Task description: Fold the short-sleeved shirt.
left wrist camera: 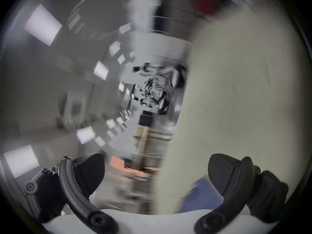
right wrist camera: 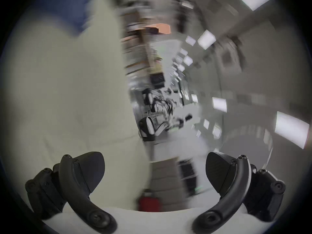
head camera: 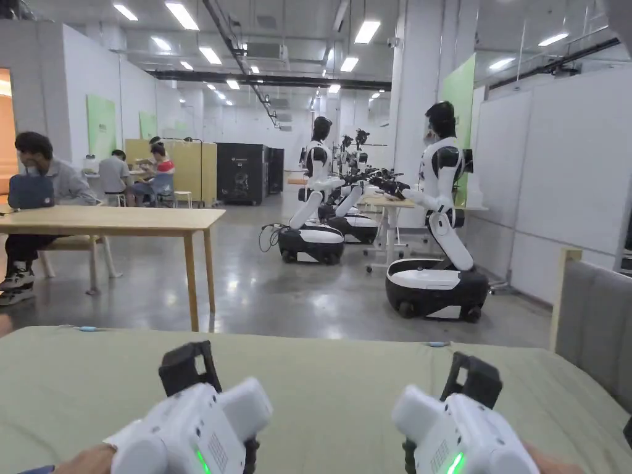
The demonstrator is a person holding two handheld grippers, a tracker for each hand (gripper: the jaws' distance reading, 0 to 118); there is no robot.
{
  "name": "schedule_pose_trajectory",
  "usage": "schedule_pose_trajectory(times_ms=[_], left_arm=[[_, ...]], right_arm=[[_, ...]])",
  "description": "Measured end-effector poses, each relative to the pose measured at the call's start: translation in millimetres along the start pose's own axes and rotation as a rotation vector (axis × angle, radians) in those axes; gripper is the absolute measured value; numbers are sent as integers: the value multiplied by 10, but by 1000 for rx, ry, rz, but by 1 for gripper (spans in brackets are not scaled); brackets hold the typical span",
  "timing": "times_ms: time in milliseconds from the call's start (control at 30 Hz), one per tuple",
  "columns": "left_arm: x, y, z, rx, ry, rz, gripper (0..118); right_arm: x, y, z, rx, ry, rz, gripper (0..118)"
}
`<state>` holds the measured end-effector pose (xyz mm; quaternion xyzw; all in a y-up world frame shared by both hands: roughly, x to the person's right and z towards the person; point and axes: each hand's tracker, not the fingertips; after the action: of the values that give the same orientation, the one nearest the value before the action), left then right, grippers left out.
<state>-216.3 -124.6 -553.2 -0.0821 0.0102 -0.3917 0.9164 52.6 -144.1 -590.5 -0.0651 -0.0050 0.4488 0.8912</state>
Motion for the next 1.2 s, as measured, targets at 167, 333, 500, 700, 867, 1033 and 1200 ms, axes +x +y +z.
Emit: schedule_pose_trajectory(times_ms=[167, 333, 500, 700, 867, 1033, 1200], left_arm=[[-418, 13, 165, 207, -103, 774, 118], [-259, -66, 91, 136, -89, 795, 118], [-200, -130, 25, 79, -48, 774, 118], [-223, -150, 22, 88, -69, 822, 118], [-220, -222, 51, 76, -113, 760, 87], [-216, -357, 15, 76, -93, 844, 0], [-264, -551, 19, 56, -61, 850, 0]], right_arm=[[405, -161, 151, 85, 326, -952, 118], [175, -250, 170, 56, 229, -970, 118], [194, -157, 188, 58, 236, -953, 118], [199, -80, 153, 30, 236, -929, 118], [204, -100, 177, 44, 243, -920, 44], [283, -75, 175, 23, 188, -897, 1], [213, -26, 220, 44, 203, -856, 1]])
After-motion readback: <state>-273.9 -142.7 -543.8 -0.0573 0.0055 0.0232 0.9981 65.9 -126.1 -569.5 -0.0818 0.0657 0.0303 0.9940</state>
